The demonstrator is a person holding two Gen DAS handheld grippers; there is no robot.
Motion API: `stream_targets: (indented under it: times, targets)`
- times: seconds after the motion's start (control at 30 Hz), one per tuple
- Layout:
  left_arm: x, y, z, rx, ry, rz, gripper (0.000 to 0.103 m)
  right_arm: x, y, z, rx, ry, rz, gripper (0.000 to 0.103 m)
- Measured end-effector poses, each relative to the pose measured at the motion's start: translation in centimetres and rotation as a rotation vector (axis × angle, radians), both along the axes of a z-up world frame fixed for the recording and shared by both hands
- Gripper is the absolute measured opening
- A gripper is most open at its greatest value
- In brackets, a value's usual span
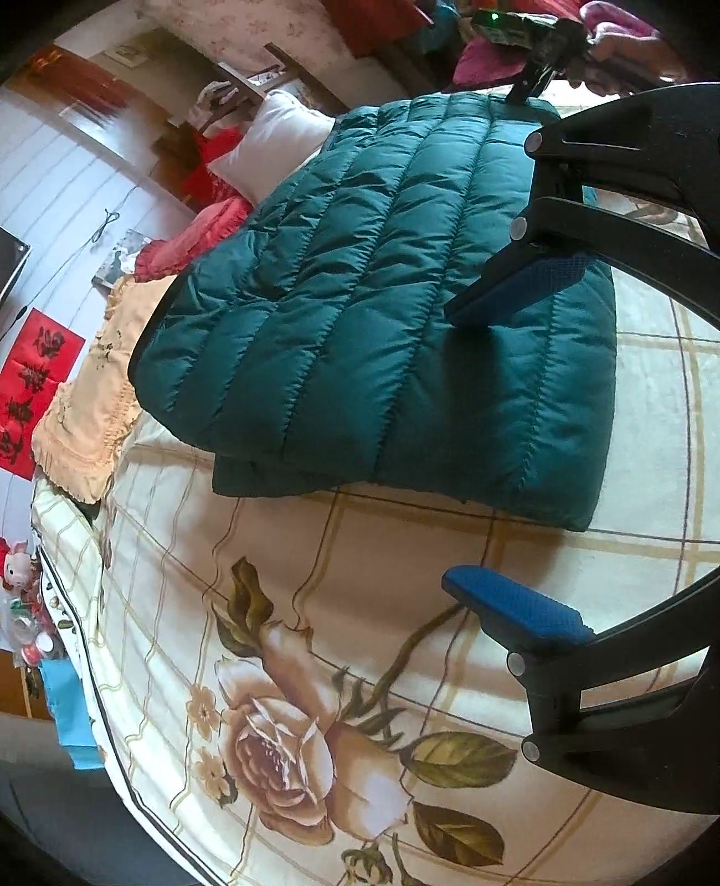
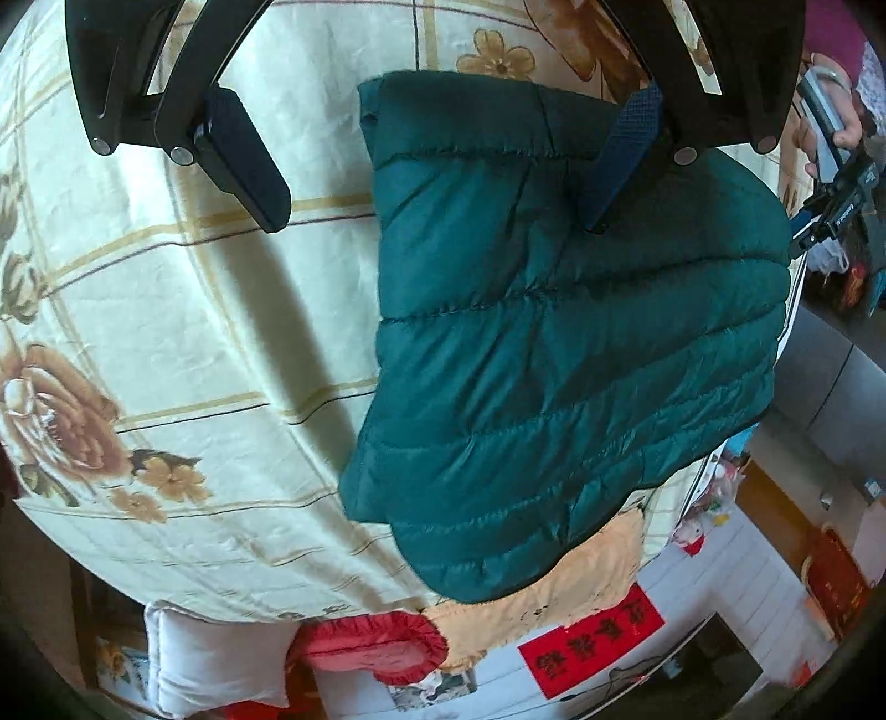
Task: Fold large clothes
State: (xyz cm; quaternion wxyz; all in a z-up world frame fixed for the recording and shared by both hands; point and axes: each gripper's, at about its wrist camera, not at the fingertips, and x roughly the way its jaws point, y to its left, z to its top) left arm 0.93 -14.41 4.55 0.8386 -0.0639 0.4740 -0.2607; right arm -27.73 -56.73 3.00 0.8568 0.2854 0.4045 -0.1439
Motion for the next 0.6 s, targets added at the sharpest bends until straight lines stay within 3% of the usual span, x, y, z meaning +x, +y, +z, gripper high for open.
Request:
stream_targets:
  times: [0.33, 0.6]
  targets:
    - [1.4, -1.3, -0.7, -0.009, 0.001, -0.051, 0.088, 2.4, -0.1, -0.9, 0.074, -0.077, 0.069, 0.103]
    - [2.4, -3.1, -1.8, -0.004, 0.027, -0.085, 0.1, 5.1, 1.2, -0.8, 0.061, -0.078, 0.126, 0.103]
